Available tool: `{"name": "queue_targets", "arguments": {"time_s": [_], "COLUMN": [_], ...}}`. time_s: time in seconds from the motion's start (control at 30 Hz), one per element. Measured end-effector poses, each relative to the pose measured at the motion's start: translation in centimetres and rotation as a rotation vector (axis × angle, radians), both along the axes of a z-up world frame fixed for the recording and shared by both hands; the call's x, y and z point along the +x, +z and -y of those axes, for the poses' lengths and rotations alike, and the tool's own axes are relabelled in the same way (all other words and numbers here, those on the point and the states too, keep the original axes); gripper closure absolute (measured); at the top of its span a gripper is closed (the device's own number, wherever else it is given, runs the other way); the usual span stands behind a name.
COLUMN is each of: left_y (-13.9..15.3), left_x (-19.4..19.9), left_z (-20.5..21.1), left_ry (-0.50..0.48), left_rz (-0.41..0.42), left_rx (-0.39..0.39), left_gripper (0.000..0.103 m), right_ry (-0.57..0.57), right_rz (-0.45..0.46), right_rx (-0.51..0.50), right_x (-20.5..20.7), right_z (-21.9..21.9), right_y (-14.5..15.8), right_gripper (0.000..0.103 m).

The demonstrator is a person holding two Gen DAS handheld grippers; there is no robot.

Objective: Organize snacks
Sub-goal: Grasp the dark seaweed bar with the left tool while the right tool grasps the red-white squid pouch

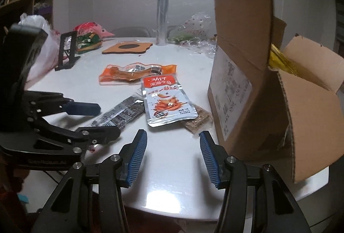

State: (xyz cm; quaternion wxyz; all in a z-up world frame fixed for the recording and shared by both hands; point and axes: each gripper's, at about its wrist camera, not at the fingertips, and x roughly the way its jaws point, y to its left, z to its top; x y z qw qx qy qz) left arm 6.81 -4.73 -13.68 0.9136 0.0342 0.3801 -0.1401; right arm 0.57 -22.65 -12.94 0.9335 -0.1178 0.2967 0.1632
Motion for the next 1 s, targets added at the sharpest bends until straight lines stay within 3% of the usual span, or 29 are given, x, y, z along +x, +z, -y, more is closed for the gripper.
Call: {"name": "queue_targets", "arguments": {"time_s": [0.07, 0.17, 0.43, 0.57, 0.67, 0.8, 0.9, 1.0], "left_y": [0.0, -0.1, -0.1, -0.2, -0.3, -0.3, -0.3, -0.3], "left_x": [0.1, 0.1, -0.9, -1.3, -1.3, -1.2, -1.2, -1.0], "left_z": [0.2, 0.5, -2.4, -4.9, -6.4, -7.6, -7.5, -7.4], "left_ry": [0.004, 0.012, 0.088, 0.157, 0.188, 0.177, 0.17, 0.161], "left_rz": [0.003, 0.021, 0.034, 0.039, 0.043, 0.043, 0.046, 0.046], "left_rx": [0.011, 0.045, 0.035, 0.019, 0.001, -0.046, -0.043, -0.049], "left_gripper": [0.05, 0.062, 0.062, 0.063, 0.063, 0.063, 0.063, 0.063], "right_ry": [0.005, 0.01, 0.055, 0.085, 0.118, 0.108, 0.104, 0.095], "right_rz": [-0.005, -0.007, 0.018, 0.029, 0.027, 0.01, -0.013, -0.036], "right_rx": [0.018, 0.033, 0.027, -0.032, -0.082, -0.191, -0.252, -0.29], "right_x": [0.0, 0.0, -0.1, 1.0, 2.4, 4.9, 6.8, 8.2], "right_z": [0.3, 0.4, -1.2, -3.0, -4.6, -6.4, -7.2, -7.5], "right_y": [0.1, 0.2, 0.9, 1.2, 1.1, 0.4, -0.3, -0.8], "right_gripper": [0.056, 0.056, 0.055, 0.054, 0.044, 0.04, 0.03, 0.028]}}
